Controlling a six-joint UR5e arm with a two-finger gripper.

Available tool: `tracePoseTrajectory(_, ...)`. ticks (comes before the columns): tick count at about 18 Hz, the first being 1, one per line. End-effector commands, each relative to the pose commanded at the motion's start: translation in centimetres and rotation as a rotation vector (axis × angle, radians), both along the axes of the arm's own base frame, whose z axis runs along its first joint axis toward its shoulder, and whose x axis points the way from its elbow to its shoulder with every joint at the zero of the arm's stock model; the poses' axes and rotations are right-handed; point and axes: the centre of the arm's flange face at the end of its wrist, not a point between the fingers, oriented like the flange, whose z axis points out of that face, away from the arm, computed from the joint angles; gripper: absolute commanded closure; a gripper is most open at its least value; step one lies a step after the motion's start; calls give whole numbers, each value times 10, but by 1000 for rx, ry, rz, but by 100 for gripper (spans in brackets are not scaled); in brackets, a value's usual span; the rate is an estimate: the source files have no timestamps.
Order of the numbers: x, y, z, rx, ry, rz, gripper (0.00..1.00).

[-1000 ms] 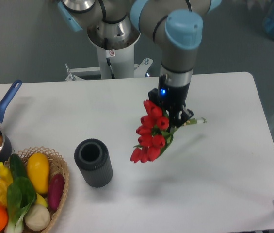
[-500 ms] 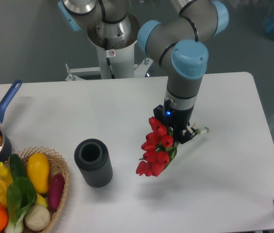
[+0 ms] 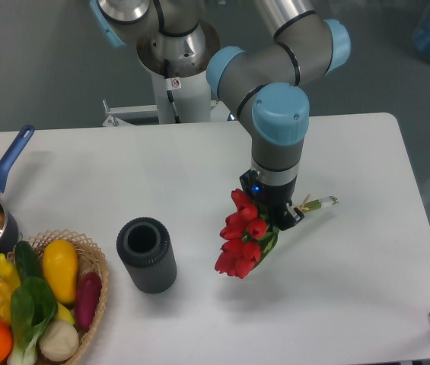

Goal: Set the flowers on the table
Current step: 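Lower the tulip bunch further toward the table surface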

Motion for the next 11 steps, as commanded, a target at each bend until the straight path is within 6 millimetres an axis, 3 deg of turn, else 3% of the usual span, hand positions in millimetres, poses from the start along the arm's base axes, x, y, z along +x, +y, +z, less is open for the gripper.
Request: tracePoseTrajectory(11,3,7,-22,-90,25,-35,62)
